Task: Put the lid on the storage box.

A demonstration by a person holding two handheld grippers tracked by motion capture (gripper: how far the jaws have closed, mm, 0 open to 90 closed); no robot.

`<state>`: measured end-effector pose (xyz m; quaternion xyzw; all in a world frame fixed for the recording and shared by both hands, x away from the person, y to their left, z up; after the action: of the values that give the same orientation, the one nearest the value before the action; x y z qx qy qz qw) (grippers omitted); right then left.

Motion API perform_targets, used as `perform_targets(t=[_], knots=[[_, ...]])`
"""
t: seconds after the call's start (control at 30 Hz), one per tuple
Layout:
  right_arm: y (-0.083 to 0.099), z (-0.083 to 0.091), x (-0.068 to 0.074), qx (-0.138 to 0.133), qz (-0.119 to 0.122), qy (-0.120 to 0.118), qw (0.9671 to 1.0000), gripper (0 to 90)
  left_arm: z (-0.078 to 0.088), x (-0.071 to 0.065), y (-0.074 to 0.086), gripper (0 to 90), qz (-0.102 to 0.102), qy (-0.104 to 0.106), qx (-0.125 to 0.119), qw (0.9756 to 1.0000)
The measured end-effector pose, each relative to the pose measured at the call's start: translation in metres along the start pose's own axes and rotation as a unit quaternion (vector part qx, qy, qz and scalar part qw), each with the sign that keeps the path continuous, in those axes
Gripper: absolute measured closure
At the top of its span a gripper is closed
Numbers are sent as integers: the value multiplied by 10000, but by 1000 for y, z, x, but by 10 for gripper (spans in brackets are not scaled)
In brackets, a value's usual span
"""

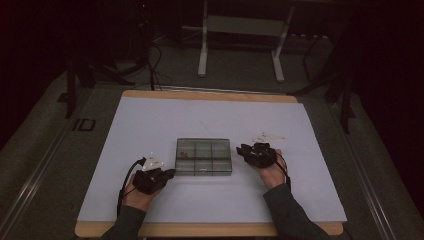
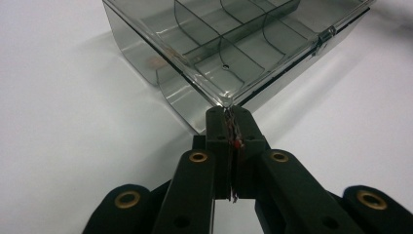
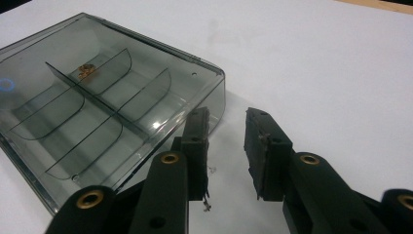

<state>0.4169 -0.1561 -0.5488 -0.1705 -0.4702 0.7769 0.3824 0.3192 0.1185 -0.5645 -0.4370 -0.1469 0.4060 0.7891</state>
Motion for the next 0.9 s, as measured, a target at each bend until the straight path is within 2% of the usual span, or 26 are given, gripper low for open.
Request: perform_targets(t=[0.23,0.43,0.9], knots=[[0,0,0,-7,1,-1,10000,710,0,2,2,860,24,15,37,10000],[0,0,0,-11,1,-6,10000,710,0,5,6,850,47,-27,196,9998],[-1,1,1,-6,8,-20,10000,709,0,14,7,842,140,-139,155,9997]])
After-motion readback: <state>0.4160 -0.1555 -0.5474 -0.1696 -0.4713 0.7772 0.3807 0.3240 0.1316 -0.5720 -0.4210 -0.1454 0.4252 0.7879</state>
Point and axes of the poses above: each handheld gripper's, and its own axes: z roughly backward along the jaws, y roughly out of its underside, x roughly to its left, the point moved 8 cm from there along -z, roughly forward along the jaws, and after that the axes turned 5 degrees about -x, right-handed, at the moved point
